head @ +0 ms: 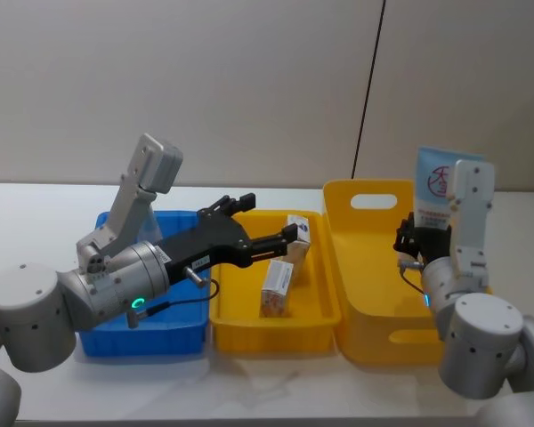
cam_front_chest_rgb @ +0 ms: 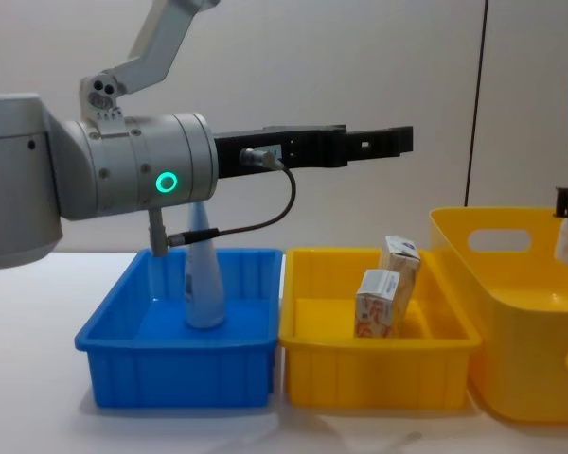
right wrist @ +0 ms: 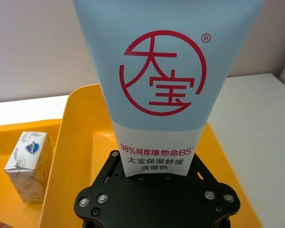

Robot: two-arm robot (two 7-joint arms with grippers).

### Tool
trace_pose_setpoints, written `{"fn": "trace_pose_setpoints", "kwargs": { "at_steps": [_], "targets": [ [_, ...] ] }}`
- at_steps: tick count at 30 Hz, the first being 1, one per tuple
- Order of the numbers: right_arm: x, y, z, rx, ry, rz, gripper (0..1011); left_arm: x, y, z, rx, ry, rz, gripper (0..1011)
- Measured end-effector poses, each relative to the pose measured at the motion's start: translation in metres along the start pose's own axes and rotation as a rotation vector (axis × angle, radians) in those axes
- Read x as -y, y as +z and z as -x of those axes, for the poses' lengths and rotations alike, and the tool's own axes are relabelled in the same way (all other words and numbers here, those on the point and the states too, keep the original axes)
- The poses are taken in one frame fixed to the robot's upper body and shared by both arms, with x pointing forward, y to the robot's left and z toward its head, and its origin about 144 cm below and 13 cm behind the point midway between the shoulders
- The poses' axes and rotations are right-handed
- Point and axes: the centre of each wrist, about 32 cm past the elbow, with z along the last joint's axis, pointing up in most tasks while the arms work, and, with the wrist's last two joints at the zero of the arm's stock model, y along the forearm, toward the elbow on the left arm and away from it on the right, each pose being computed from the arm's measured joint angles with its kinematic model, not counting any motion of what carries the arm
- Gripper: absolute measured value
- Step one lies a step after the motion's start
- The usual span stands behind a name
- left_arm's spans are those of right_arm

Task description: Bimanual collaborative sorting of washing and personal care products

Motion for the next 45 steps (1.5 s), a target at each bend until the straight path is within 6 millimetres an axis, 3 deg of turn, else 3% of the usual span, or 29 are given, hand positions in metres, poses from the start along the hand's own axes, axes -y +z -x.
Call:
{"fn": "trace_pose_setpoints", "kwargs": {
  "at_steps": [15, 23, 24, 26, 32, 35, 40, 45],
  "targets": [
    [-0.0031, -0.0045, 0.0081, -0.010, -0.014, 0.013, 252, 0.0000, 0.0000, 0.0000, 0.000, 0.000, 0.000, 1001],
    [-0.0037, -0.0056, 0.0096, -0.012, -0.017, 0.016, 540, 0.0000, 0.0000, 0.0000, 0.000, 0.000, 0.000, 1001],
    [-0.0037, -0.0057, 0.0097, -0.012, -0.017, 0.016, 540, 0.0000, 0.0000, 0.0000, 0.000, 0.000, 0.000, 1001],
    [-0.0038, -0.0059, 0.0100, -0.013, -0.017, 0.017, 647, 0.0000, 0.0000, 0.0000, 0.000, 0.000, 0.000, 1001],
    [-0.0040, -0.0062, 0.0106, -0.013, -0.018, 0.017, 792, 0.0000, 0.0000, 0.0000, 0.000, 0.000, 0.000, 1001],
    [-0.0040, -0.0063, 0.0108, -0.013, -0.018, 0.017, 913, 0.0000, 0.0000, 0.0000, 0.000, 0.000, 0.000, 1001],
    [-0.0041, -0.0063, 0.0110, -0.013, -0.018, 0.018, 1002, 0.0000, 0.0000, 0.0000, 0.000, 0.000, 0.000, 1001],
    [-0.0042, -0.0064, 0.0112, -0.013, -0.019, 0.018, 1002, 0.0000, 0.0000, 0.0000, 0.000, 0.000, 0.000, 1001]
  ]
}}
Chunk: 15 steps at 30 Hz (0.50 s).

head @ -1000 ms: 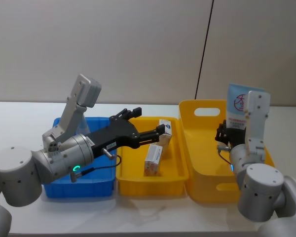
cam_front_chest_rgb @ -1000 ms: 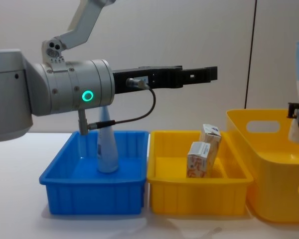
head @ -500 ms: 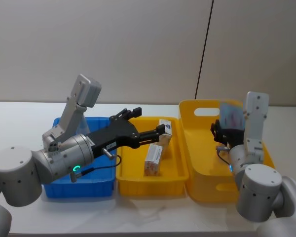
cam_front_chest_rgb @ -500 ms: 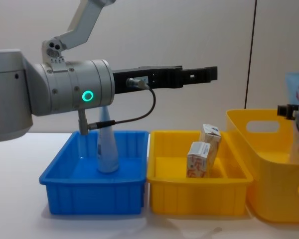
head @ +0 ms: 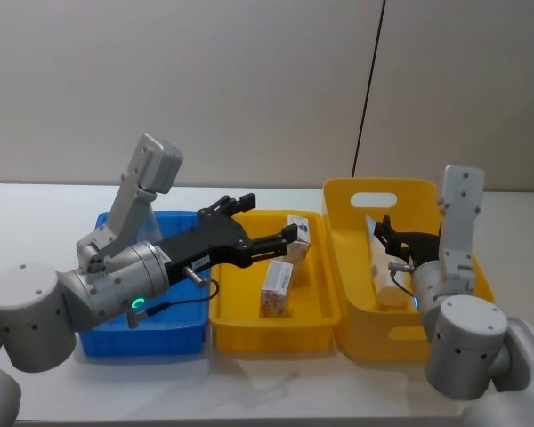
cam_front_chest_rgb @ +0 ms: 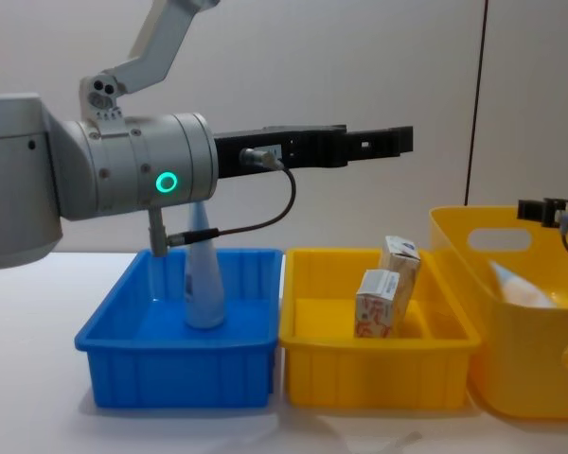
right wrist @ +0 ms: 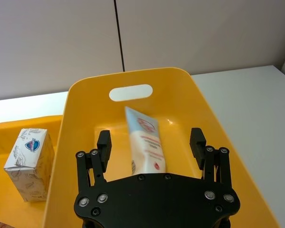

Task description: Bimanual collaborative sorting of washing and personal care products

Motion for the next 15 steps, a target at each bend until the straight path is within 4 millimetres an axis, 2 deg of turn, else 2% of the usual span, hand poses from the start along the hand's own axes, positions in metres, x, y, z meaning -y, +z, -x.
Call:
{"fn": "trace_pose_setpoints", "kwargs": {
  "at_steps": [15],
  "targets": [
    [0.0019, 0.0040, -0.0008, -0.020, 0.025, -0.048, 1002, 0.0000, 0.0000, 0.0000, 0.000, 0.000, 0.000, 1001]
  ]
}}
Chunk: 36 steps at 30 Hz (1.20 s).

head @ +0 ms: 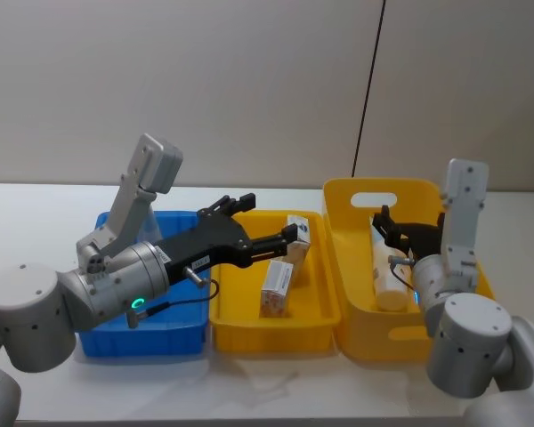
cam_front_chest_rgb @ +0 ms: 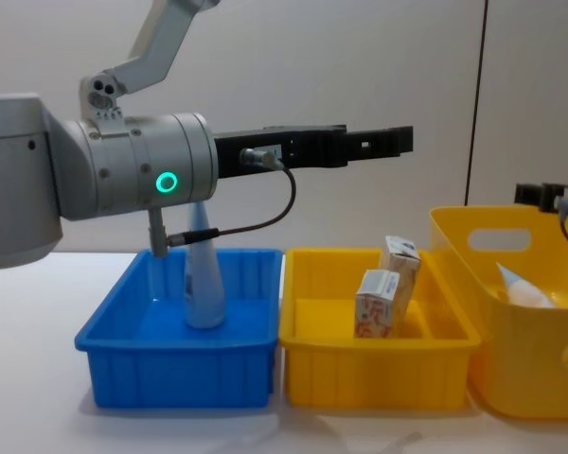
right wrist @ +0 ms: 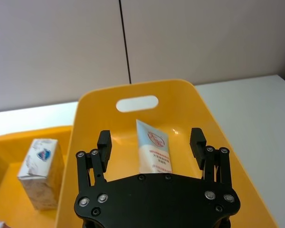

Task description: Bimanual collaborative sorting of washing and personal care products

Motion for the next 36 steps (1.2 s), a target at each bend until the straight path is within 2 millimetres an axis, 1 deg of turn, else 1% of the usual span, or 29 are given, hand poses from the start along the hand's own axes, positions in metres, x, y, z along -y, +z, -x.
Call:
{"fn": "trace_pose_setpoints", "kwargs": {
  "at_steps": [8, 25, 32, 36],
  "targets": [
    [0.004, 0.007, -0.002, -0.032, 0.050, -0.077, 1002, 0.000, 0.000, 0.000, 0.000, 0.000, 0.000, 1001],
    [0.018, 0.028, -0.007, -0.120, 0.230, -0.291, 1002, -0.001, -0.001, 0.001, 0.001, 0.008, -0.002, 1001],
    [0.020, 0.025, -0.009, -0.113, 0.230, -0.287, 1002, -0.009, -0.007, 0.007, 0.024, 0.066, -0.015, 1001],
    [0.025, 0.021, -0.013, -0.101, 0.238, -0.282, 1002, -0.017, -0.014, 0.013, 0.050, 0.125, -0.026, 1001]
  ]
}}
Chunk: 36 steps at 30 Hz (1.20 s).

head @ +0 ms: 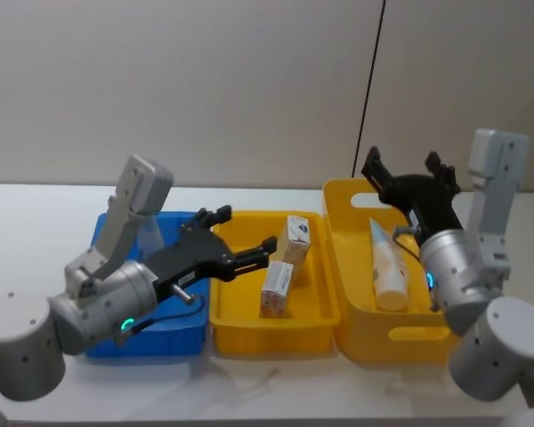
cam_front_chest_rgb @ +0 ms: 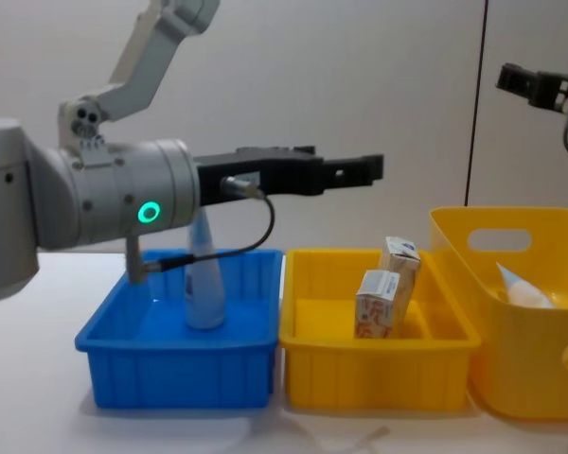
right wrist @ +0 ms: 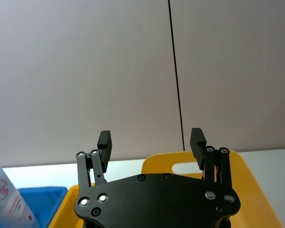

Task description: Bimanual collaborative sorting of washing and personal care products

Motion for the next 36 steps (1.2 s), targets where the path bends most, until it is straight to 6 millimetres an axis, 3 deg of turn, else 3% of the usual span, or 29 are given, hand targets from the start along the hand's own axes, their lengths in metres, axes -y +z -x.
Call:
{"fn": "trace_pose_setpoints", "kwargs": {
  "at_steps": [36],
  "targets": [
    [0.108, -0.029, -0.023, 0.131, 0.215, 0.136, 1002, -0.066, -0.034, 0.050, 0.210, 0.429, -0.033, 1001]
  ]
}}
